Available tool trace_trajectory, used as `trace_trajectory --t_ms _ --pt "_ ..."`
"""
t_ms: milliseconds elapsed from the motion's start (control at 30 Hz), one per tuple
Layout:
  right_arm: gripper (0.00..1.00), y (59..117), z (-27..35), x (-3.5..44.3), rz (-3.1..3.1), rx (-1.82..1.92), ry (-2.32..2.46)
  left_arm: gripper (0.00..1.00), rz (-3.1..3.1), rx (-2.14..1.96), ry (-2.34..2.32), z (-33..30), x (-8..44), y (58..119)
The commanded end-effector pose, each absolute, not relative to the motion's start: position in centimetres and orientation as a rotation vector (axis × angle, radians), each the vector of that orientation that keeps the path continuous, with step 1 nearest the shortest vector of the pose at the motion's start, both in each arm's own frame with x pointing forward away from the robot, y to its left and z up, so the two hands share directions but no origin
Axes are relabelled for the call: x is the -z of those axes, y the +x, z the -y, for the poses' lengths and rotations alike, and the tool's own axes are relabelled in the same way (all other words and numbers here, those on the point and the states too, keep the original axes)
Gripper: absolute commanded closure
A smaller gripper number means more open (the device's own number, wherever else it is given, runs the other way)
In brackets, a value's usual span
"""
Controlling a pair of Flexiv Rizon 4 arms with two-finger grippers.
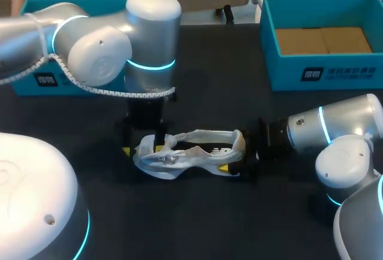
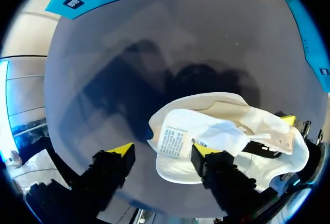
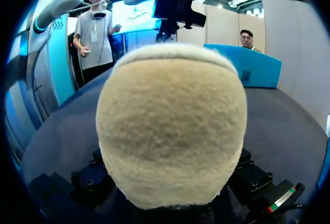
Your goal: Take the shoe out of the shoebox, open the shoe tongue, remove and reinsert the insole, then place the shoe into the shoebox
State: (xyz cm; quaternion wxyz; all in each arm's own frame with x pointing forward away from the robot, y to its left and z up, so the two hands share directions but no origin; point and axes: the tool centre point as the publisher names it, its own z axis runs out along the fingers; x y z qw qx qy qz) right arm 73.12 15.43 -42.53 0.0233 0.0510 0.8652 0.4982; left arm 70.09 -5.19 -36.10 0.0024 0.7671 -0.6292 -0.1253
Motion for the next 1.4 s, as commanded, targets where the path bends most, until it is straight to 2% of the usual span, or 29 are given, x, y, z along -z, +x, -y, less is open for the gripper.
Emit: trace_trajectory --t_ms 33,433,667,1067,1400 --pt "1.0 73.2 -16.0 43.1 -2.682 -1.537 0.16 0.1 1.989 0.368 2.395 4.8 35.4 69.9" --pt "1.0 73.2 -16.0 43.1 -2.682 -1.537 0.16 0.0 2.067 0.319 2.306 5.9 33.5 70.4" --pt "1.0 73.2 -16.0 43.1 -2.682 -1.537 0.16 0.0 2.21 0.279 2.191 6.7 31.3 70.8" --pt "1.0 73.2 -16.0 43.1 -2.682 -1.537 0.16 0.0 2.604 0.083 1.741 8.1 26.7 73.1" --pt "1.0 73.2 -16.0 43.1 -2.682 -1.537 0.16 0.0 2.874 -0.05 1.132 9.9 24.9 74.9"
